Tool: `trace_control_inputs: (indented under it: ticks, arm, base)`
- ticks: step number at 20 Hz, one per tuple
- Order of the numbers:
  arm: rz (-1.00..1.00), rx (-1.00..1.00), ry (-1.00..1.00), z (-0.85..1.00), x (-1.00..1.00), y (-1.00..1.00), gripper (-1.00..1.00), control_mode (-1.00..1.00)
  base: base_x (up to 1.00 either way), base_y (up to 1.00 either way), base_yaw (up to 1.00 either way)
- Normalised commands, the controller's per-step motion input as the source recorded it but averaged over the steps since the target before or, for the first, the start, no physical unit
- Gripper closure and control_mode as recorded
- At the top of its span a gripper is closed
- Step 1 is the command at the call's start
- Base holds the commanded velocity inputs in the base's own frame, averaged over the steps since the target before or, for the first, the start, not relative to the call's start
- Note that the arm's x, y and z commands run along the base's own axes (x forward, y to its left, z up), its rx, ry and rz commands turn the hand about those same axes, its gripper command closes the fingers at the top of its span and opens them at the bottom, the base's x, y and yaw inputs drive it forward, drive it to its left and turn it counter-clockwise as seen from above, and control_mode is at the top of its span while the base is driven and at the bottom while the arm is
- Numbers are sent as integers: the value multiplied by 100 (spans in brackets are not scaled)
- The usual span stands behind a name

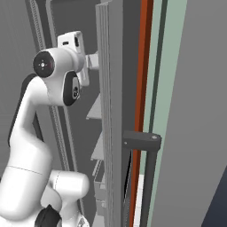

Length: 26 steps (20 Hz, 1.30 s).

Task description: The ice cube tray has been filled with water. Take the tray and place it in the freezer to make ice. Close the freezer door after placing the tray.

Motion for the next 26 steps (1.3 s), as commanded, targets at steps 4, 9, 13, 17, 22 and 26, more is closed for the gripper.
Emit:
trace_control_inputs:
  ticks: [4, 9, 13, 17, 22, 26]
  arm:
    - [0, 2, 0, 0, 17, -7, 100, -100]
    - [1, 2, 0, 0, 9, -4, 100, -100]
    - [2, 3, 0, 0, 1, -8, 100, -100]
    - [2, 3, 0, 0, 6, -8, 100, -100]
    - [2, 3, 0, 0, 17, -7, 100, -100]
    - [3, 2, 1, 0, 29, -3, 100, -100]
  base:
    - [0, 0, 0]
    - [0, 0, 0]
    - [0, 0, 0]
    - [0, 0, 0]
    - [0, 0, 0]
    - [0, 0, 0]
